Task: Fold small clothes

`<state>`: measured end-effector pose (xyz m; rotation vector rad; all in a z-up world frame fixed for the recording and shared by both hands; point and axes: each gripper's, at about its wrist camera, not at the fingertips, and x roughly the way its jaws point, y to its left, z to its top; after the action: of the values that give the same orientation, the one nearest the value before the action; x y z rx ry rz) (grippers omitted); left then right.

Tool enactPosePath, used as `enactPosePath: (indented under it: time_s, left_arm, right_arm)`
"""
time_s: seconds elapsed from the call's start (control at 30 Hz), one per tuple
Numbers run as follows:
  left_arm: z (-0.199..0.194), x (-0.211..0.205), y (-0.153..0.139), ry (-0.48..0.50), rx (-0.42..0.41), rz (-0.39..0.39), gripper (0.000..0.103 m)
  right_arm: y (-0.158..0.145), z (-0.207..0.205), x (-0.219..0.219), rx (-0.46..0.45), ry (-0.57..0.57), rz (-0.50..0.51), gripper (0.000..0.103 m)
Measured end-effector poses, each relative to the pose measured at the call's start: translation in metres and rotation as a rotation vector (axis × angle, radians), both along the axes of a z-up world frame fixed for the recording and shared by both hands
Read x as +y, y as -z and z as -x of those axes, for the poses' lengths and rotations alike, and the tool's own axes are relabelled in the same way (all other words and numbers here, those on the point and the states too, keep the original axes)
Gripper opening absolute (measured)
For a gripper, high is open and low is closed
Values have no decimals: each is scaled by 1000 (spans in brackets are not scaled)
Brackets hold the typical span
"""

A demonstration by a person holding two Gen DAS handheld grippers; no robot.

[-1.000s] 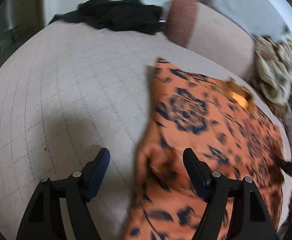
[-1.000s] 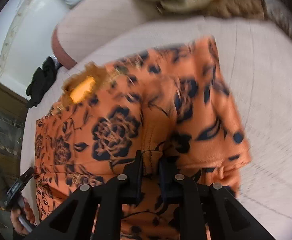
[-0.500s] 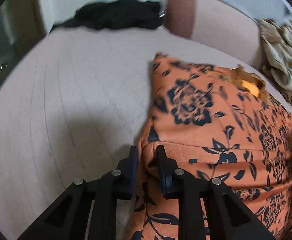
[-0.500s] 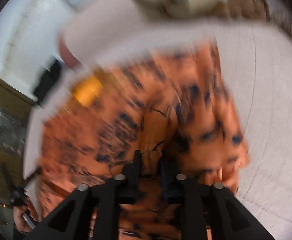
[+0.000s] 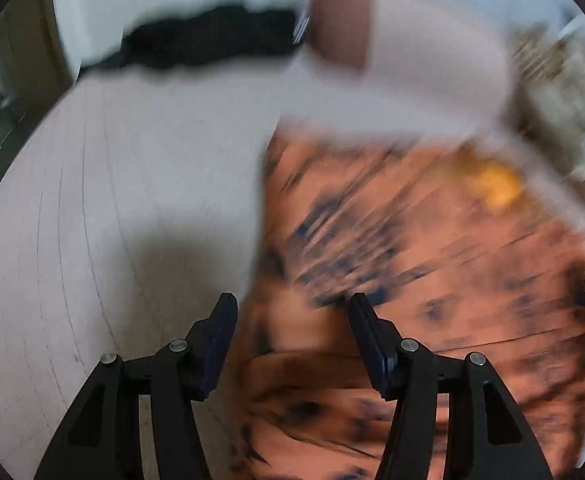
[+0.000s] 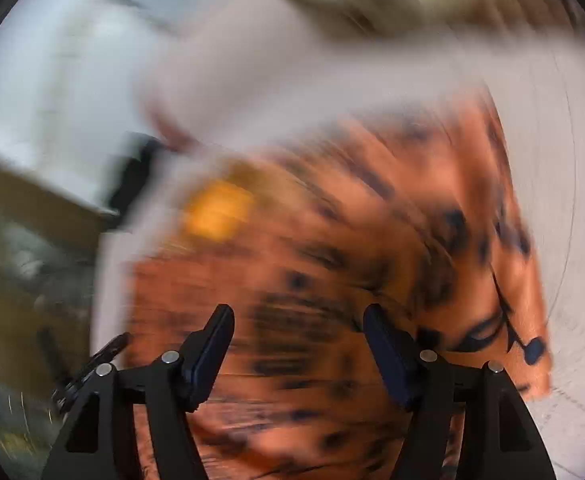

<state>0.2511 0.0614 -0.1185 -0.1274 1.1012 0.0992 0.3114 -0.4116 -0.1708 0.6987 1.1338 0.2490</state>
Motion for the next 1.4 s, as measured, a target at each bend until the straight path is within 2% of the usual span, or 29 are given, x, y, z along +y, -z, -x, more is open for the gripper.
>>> enactPosePath:
  time_s: [0.07,0.1,0.13,0.17,0.2,0.27,0.3,0.37,0.43,0.53,0.63,0.7,0.77,0.83,0.87,0.9,0.97,1.0,1.07,1.13,1.17,1.23,1.3,1.37,1.4]
  left_arm:
    - [7,2,-16,-4,-37,7,63]
    - [15,4,-27,-1,-52,22,63]
    - [27,8,-42,8,-96,46,64]
    - [43,12,-60,10,-149,49,68]
    - [57,15,-71,9,-179,44,77]
    - [99,25,-90,17,-229,60,88]
    - [116,29,-93,22,-232,69,88]
    - [160,40,-90,38,-188,97,88]
    - [179,48,-75,45,-141,131,88]
    - [225,57,-49,50,-55,186,88]
    - [253,60,-35,18,-3,241,88]
    - [265,61,-34,3,6,296,88]
    - [274,59,-37,-4,3,336,88]
    - [280,55,-37,3,16,342,88]
    - [280,54,-31,0,33,340,88]
    - [279,53,-24,-3,48,340,88]
    - [282,52,-11,-24,105,329,88]
    - [284,52,-6,-30,116,333,88]
    - [285,49,-4,-31,107,315,88]
    - [285,45,-3,-20,106,289,88]
    - [284,44,-3,-19,106,280,86]
    - [285,43,-3,-31,107,245,74]
    - [287,46,-5,-41,106,228,56]
    - [289,50,-8,-37,98,264,56]
    - [290,50,-6,-36,93,276,59]
  right_arm:
    - [-13,12,-14,-50,98,-70,59]
    - [-26,21,-16,-93,102,-59,66]
    - [-47,37,-17,-164,79,0,72]
    - [-58,49,-19,-190,65,45,73]
    - [-68,66,-24,-201,52,96,73]
    - [-74,97,-40,-180,42,153,73]
    - [-75,112,-45,-163,43,178,73]
    - [-67,149,-60,-91,32,226,73]
    - [-53,188,-81,-32,17,217,73]
    - [-26,249,-91,58,-27,140,73]
    - [-17,280,-90,52,-54,38,73]
    - [-14,285,-89,34,-46,-11,73]
    - [-8,281,-86,56,-55,-21,73]
    - [-3,276,-68,77,-77,-11,71]
    - [1,276,-61,87,-104,-17,70]
    - [2,280,-59,96,-119,-20,64]
    - [0,283,-52,96,-135,21,62]
    - [-1,286,-53,101,-129,26,57]
    - [1,288,-57,125,-125,44,39]
    - [3,287,-60,146,-123,65,16]
    - [4,288,-62,156,-125,80,14]
    - [5,289,-64,162,-129,86,13]
    - [1,291,-62,154,-126,101,17]
    - [0,292,-56,156,-135,61,20]
    - [1,291,-52,155,-142,61,31]
